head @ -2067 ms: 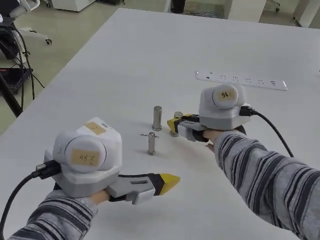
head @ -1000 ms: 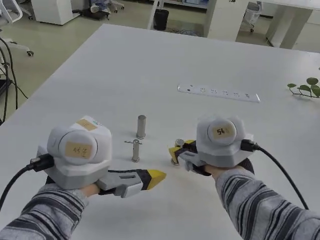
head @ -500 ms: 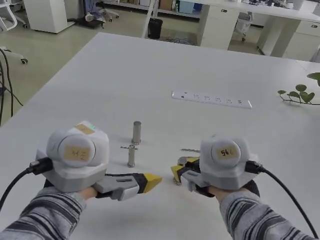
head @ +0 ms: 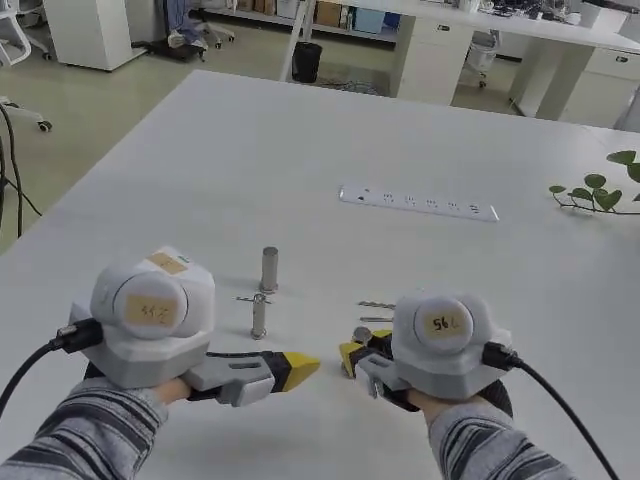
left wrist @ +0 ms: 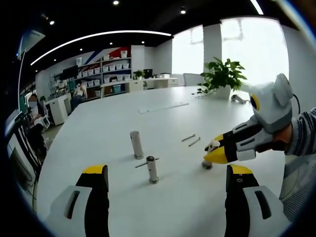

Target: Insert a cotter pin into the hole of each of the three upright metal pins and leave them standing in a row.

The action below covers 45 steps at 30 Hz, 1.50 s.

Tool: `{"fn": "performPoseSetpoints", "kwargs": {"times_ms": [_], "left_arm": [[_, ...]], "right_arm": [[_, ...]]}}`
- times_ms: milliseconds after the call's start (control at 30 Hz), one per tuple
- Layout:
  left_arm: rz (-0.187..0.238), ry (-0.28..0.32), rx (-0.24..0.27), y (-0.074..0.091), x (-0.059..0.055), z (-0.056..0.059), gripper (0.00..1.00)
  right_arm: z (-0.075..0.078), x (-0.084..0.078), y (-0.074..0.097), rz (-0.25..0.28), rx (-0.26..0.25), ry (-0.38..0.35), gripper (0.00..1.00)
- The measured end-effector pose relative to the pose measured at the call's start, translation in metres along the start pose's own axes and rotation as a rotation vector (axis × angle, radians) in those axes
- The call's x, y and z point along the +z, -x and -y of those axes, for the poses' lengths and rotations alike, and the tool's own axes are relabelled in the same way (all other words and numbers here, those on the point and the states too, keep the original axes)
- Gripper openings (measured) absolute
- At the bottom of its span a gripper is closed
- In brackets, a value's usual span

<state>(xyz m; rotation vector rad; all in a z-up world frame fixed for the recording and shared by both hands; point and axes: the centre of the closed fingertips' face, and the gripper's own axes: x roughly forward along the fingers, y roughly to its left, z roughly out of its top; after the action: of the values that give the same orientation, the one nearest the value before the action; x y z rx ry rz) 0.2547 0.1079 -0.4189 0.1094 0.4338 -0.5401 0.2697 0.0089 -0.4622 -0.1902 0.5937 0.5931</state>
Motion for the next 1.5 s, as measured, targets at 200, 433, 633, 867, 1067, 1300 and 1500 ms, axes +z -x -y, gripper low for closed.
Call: {"fn": "performPoseSetpoints", "kwargs": {"times_ms": [200, 433, 633, 867, 1067, 1300, 1500], "left_arm": [[0.0, 0.003, -0.003, 0.0, 0.0, 0.002, 0.99], [-0.001, 0.001, 0.004, 0.0, 0.002, 0.003, 0.99], [0.003, 0.007, -0.001, 0.001, 0.003, 0.004, 0.99], [0.028, 0.03, -0.004, 0.002, 0.008, 0.005, 0.99], [0.022, 0.021, -0.006, 0.002, 0.008, 0.007, 0.99], [0.029, 0.013, -0.011, 0.003, 0.01, 0.008, 0.99], [0.022, 0.01, -0.03, 0.003, 0.009, 0.014, 0.99]], "right_arm": [[0.0, -0.003, 0.001, -0.018, 0.013, 0.035, 0.1], [-0.002, -0.009, 0.012, -0.018, 0.059, 0.107, 0.13], [0.004, -0.013, 0.022, -0.047, 0.109, 0.213, 0.15], [0.024, -0.014, 0.026, -0.092, 0.123, 0.311, 0.15], [0.036, -0.001, 0.022, -0.107, 0.173, 0.417, 0.13], [0.054, 0.01, 0.01, -0.159, 0.22, 0.474, 0.13], [0.068, 0.01, -0.002, -0.23, 0.275, 0.52, 0.12]]}}
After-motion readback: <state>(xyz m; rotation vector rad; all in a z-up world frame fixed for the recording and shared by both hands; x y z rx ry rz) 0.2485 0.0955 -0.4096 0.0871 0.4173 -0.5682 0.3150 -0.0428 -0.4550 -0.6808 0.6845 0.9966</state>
